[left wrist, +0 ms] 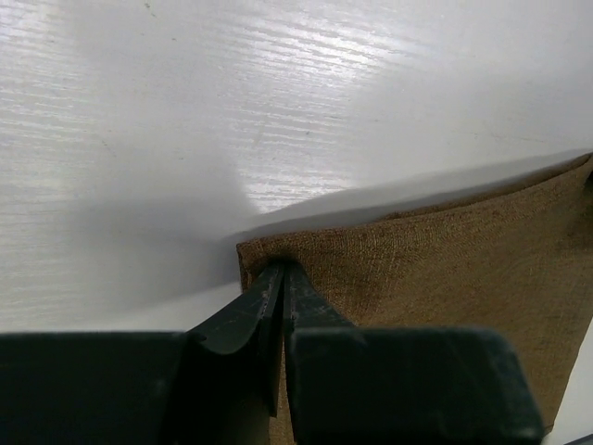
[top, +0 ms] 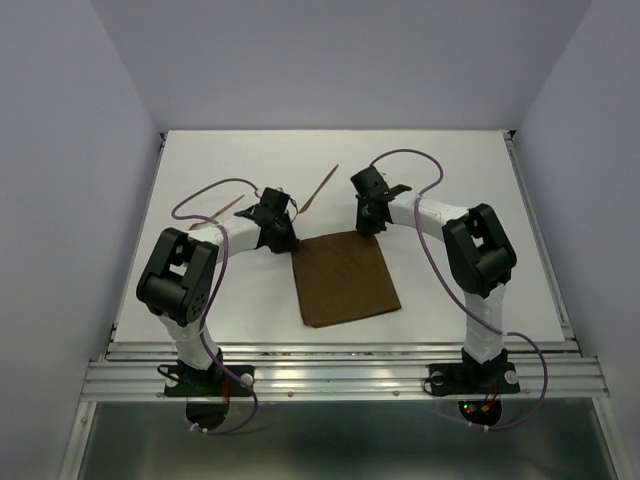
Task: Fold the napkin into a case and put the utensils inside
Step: Move the square-folded napkin to the center of the board, then pick up the top corner of the square-folded napkin from the center of the board.
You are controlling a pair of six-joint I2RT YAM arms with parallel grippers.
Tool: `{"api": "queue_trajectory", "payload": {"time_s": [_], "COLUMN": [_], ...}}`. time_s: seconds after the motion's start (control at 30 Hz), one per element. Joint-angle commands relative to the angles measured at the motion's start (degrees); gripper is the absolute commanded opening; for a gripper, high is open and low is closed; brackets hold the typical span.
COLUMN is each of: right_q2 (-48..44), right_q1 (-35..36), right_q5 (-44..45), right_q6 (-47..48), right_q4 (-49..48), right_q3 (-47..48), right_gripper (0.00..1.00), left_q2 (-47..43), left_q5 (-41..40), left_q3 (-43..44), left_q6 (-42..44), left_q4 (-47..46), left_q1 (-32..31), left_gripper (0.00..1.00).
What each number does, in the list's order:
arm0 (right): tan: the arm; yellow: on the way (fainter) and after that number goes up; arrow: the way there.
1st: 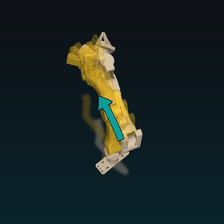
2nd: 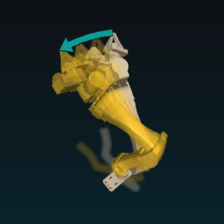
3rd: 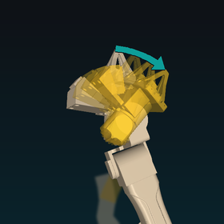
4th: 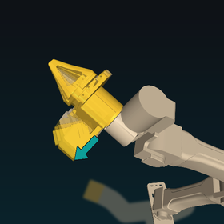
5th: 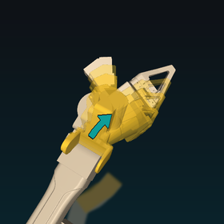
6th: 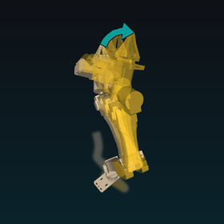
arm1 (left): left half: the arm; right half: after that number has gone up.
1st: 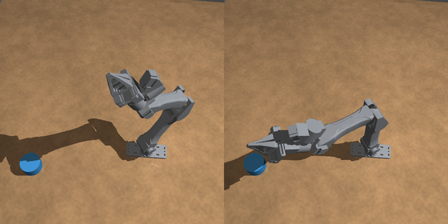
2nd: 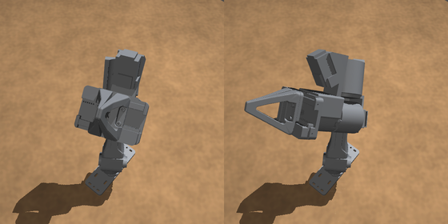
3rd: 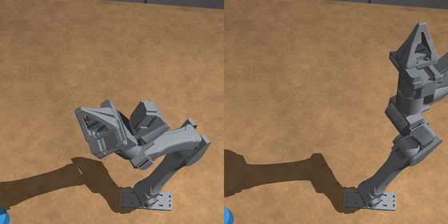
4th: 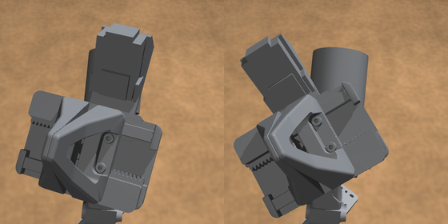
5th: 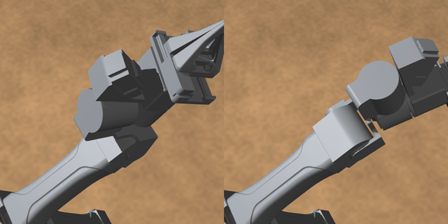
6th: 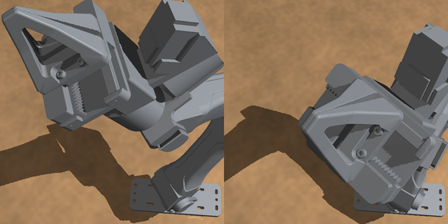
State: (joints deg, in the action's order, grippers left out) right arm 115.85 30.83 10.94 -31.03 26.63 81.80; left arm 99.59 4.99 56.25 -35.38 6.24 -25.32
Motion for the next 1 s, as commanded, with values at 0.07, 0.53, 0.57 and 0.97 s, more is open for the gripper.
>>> {"api": "queue_trajectory", "payload": {"time_s": [0.07, 0.53, 0.57, 0.97], "right_q2": [5.2, -17.7, -19.2, -23.4], "right_q1": [-2.5, 5.4, 7.4, 30.9], "right_q5": [5.7, 0.8, 0.5, 6.5], "right_q6": [1.8, 7.4, 7.5, 3.9], "right_q4": [2.2, 4.2, 2.3, 3.5], "right_q3": [4.2, -0.9, -2.9, -15.5], "right_gripper": [0.2, 0.35, 0.36, 0.46], "left_q2": [3.5, -5.9, -7.4, -28.4], "left_q5": [0.3, -6.6, -7.4, -10.5], "left_q3": [3.9, 17.1, 16.4, 4.0], "left_q6": [1.1, 4.1, 3.7, -0.2], "left_q4": [0.6, 11.3, 11.3, 15.6], "left_q1": [-0.3, -0.3, -0.3, 7.5], "left_gripper": [0.16, 0.27, 0.27, 0.28]}}
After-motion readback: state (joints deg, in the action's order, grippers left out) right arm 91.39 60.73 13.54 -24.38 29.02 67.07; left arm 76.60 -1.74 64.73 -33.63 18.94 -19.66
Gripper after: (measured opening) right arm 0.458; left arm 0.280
